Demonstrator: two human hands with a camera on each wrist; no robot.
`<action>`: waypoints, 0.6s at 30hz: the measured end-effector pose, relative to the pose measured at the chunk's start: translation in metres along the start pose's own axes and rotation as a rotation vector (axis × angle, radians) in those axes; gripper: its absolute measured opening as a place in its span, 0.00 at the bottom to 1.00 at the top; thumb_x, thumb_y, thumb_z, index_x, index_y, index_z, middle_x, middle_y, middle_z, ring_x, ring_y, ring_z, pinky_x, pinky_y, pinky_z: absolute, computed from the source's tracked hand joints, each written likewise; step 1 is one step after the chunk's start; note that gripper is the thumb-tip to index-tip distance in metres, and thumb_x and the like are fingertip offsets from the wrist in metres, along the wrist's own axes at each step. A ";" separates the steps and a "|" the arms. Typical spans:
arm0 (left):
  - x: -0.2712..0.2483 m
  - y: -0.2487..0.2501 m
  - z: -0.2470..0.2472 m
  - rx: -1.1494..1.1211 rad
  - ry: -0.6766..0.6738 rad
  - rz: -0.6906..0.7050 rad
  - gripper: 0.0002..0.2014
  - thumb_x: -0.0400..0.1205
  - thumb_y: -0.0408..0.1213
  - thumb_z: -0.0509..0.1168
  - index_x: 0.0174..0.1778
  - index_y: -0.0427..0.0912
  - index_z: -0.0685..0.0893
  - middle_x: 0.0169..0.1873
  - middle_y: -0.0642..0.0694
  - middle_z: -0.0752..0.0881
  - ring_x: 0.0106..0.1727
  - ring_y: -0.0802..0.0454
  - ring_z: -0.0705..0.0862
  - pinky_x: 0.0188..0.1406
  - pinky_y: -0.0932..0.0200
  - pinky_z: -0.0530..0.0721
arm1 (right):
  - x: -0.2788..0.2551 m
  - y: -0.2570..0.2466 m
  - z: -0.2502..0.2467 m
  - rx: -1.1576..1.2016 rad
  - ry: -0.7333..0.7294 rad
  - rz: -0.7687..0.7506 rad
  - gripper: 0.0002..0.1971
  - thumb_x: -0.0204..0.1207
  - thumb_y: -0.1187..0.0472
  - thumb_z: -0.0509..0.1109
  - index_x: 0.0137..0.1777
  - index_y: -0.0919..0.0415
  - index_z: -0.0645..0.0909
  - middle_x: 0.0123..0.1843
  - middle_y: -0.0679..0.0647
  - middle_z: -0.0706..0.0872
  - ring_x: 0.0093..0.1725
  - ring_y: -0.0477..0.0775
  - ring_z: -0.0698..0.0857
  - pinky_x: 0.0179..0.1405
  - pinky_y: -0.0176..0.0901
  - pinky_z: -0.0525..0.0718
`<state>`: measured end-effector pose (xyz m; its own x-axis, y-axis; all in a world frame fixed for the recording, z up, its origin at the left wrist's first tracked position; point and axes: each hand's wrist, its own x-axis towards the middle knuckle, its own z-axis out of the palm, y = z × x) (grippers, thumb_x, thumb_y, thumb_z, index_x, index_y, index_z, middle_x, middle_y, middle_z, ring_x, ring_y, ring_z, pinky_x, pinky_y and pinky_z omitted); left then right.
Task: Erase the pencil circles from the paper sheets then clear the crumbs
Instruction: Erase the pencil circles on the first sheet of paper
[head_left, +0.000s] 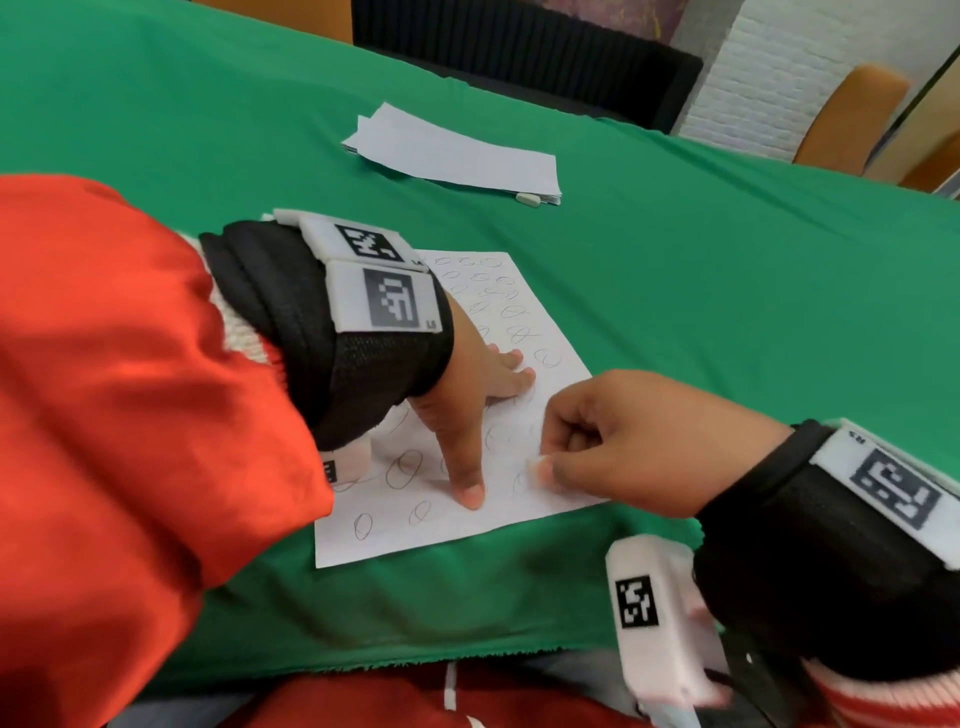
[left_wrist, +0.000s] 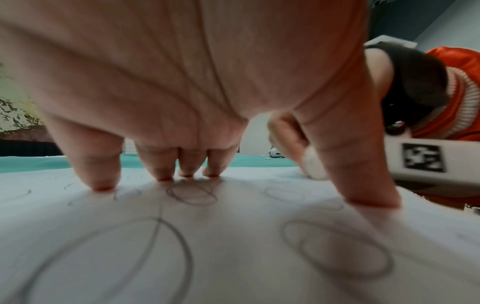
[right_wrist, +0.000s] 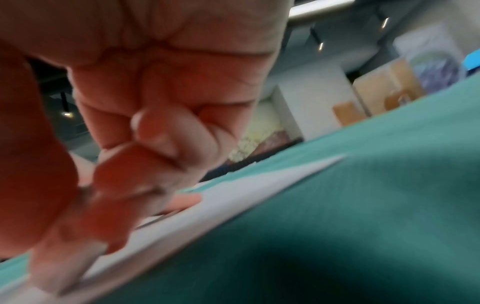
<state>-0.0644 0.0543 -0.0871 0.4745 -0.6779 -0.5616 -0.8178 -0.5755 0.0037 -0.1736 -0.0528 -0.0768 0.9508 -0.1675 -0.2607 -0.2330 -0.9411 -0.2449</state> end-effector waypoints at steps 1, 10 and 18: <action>0.000 -0.001 -0.003 0.066 -0.035 0.026 0.61 0.69 0.61 0.72 0.82 0.51 0.32 0.82 0.56 0.34 0.83 0.56 0.40 0.82 0.50 0.43 | -0.002 -0.003 0.002 0.006 -0.025 -0.020 0.08 0.72 0.53 0.70 0.34 0.54 0.79 0.27 0.45 0.78 0.28 0.40 0.74 0.30 0.34 0.72; 0.004 -0.002 -0.007 0.106 -0.081 0.036 0.61 0.68 0.63 0.71 0.81 0.52 0.30 0.81 0.57 0.32 0.83 0.56 0.40 0.82 0.50 0.43 | -0.003 -0.005 0.004 -0.009 -0.022 -0.035 0.07 0.73 0.54 0.69 0.35 0.53 0.79 0.29 0.44 0.79 0.30 0.40 0.75 0.31 0.35 0.74; 0.006 -0.004 -0.006 0.108 -0.087 0.047 0.62 0.67 0.63 0.72 0.81 0.53 0.30 0.81 0.57 0.32 0.83 0.56 0.40 0.82 0.49 0.44 | -0.004 -0.006 0.005 0.006 -0.005 -0.039 0.07 0.72 0.54 0.69 0.36 0.55 0.80 0.30 0.45 0.80 0.32 0.43 0.78 0.34 0.38 0.77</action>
<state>-0.0567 0.0495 -0.0850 0.4091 -0.6579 -0.6323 -0.8708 -0.4886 -0.0550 -0.1770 -0.0454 -0.0787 0.9580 -0.1295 -0.2559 -0.1974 -0.9450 -0.2609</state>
